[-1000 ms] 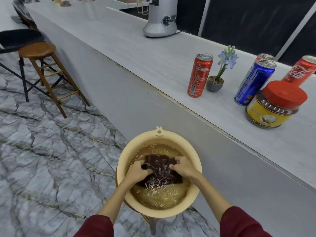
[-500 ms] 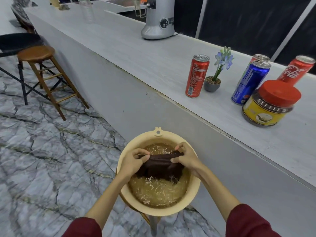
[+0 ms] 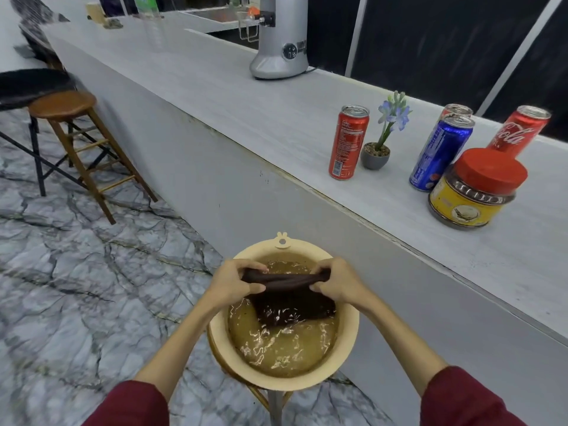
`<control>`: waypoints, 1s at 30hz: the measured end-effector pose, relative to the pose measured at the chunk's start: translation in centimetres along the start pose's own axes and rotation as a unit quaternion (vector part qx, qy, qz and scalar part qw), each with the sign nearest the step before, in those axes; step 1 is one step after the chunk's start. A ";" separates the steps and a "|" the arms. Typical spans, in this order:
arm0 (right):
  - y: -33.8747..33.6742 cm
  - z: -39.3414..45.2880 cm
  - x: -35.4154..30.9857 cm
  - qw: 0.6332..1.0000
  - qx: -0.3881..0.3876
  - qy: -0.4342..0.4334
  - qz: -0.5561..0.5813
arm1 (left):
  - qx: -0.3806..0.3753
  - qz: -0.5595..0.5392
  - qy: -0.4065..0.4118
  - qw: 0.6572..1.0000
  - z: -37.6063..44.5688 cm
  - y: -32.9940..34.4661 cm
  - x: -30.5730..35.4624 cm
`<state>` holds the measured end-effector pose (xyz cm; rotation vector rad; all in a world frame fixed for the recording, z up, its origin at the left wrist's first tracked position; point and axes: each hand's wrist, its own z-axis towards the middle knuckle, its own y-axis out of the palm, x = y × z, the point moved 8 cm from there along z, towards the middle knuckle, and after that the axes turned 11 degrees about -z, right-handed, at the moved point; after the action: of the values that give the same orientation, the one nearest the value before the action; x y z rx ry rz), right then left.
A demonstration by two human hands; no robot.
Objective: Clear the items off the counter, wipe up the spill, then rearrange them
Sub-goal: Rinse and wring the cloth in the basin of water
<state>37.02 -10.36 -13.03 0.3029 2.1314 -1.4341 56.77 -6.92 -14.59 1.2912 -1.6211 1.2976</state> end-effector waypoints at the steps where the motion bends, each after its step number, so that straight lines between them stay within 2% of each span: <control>1: -0.4 -0.1 -0.1 0.999 -0.001 0.006 0.037 | 0.008 -0.002 0.002 1.000 0.2 -0.3 0.3; 4: -1.3 -0.2 0.6 0.981 0.007 0.064 0.182 | -0.007 -0.126 -0.045 0.991 0.3 -0.4 0.1; 6: -1.0 0.2 1.7 0.968 0.025 0.115 0.222 | -0.017 -0.191 -0.111 0.975 0.3 0.4 -1.7; 9: 0.9 0.4 3.4 0.948 0.023 0.195 0.251 | 0.021 -0.226 -0.175 0.958 0.1 1.3 -4.3; 11: 2.1 0.2 3.9 0.934 0.010 0.228 0.275 | 0.056 -0.248 -0.177 0.951 0.4 1.2 -5.2; 13: 2.1 0.2 4.1 0.937 0.019 0.227 0.264 | 0.092 -0.247 -0.156 0.952 0.6 0.3 -4.9; 16: 1.0 0.6 3.4 0.946 0.031 0.194 0.259 | 0.109 -0.189 -0.115 0.969 0.5 -1.0 -3.1; 19: 0.3 0.5 1.2 0.962 -0.050 0.116 0.243 | 0.033 -0.125 -0.085 0.988 0.1 -0.8 -0.6; 21: -0.1 0.0 0.0 0.982 -0.105 0.065 0.146 | -0.062 -0.060 -0.082 0.993 -0.3 0.1 0.6; 23: -0.4 -0.1 -0.5 0.992 -0.119 0.034 -0.001 | -0.117 0.047 -0.080 0.989 -0.5 0.3 1.3; 26: -1.4 0.0 -1.7 0.989 -0.063 -0.013 -0.132 | -0.095 0.229 -0.018 0.969 -0.1 0.0 2.9; 30: -2.5 -0.3 -2.5 0.986 0.003 -0.040 -0.161 | -0.032 0.253 0.044 0.966 0.4 -0.7 3.9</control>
<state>37.82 -10.82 -9.55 -0.1020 2.1825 -1.5991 56.36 -8.35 -10.91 0.7884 -1.9880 1.5550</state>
